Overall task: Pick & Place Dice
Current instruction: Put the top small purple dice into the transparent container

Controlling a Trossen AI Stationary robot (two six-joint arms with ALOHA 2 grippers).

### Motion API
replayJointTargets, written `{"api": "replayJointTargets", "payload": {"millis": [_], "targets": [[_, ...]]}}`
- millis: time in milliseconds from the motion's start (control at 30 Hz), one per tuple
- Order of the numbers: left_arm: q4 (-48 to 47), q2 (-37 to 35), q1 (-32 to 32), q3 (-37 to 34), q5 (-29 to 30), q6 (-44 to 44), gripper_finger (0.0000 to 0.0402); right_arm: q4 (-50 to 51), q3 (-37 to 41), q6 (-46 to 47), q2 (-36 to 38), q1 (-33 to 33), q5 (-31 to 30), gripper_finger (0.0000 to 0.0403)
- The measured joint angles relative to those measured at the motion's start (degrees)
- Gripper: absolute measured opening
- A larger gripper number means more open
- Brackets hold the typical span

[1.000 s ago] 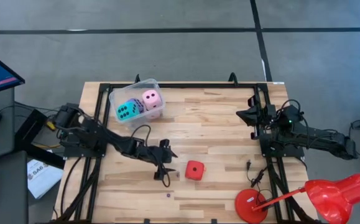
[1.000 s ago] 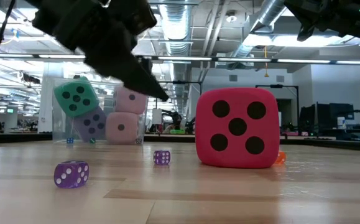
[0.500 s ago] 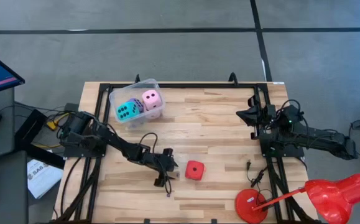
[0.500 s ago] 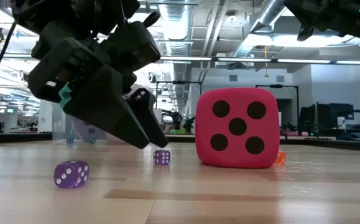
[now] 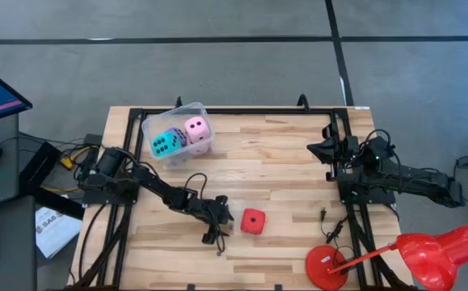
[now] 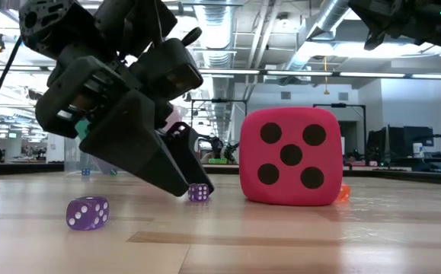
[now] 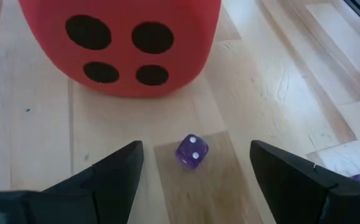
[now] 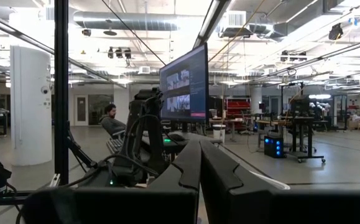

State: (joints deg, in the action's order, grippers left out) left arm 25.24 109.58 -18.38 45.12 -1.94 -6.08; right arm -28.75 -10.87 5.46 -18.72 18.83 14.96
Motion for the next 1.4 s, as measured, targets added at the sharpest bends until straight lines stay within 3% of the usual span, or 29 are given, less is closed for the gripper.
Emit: {"api": "replayJointTargets", "payload": {"millis": [233,900,1400], "targets": [[0.1,0.0,0.1,0.0,0.0,0.0,0.0277,0.0,0.0,0.0,0.0,0.0,0.0,0.0000],[0.0,0.1,0.1,0.0,-0.1,-0.2,0.0108,0.0,0.0,0.0,0.0,0.0,0.0,0.0000],[0.1,0.1,0.1,0.0,-0.1,-0.2,0.0047,0.0,0.0,0.0,0.0,0.0,0.0,0.0000]]}}
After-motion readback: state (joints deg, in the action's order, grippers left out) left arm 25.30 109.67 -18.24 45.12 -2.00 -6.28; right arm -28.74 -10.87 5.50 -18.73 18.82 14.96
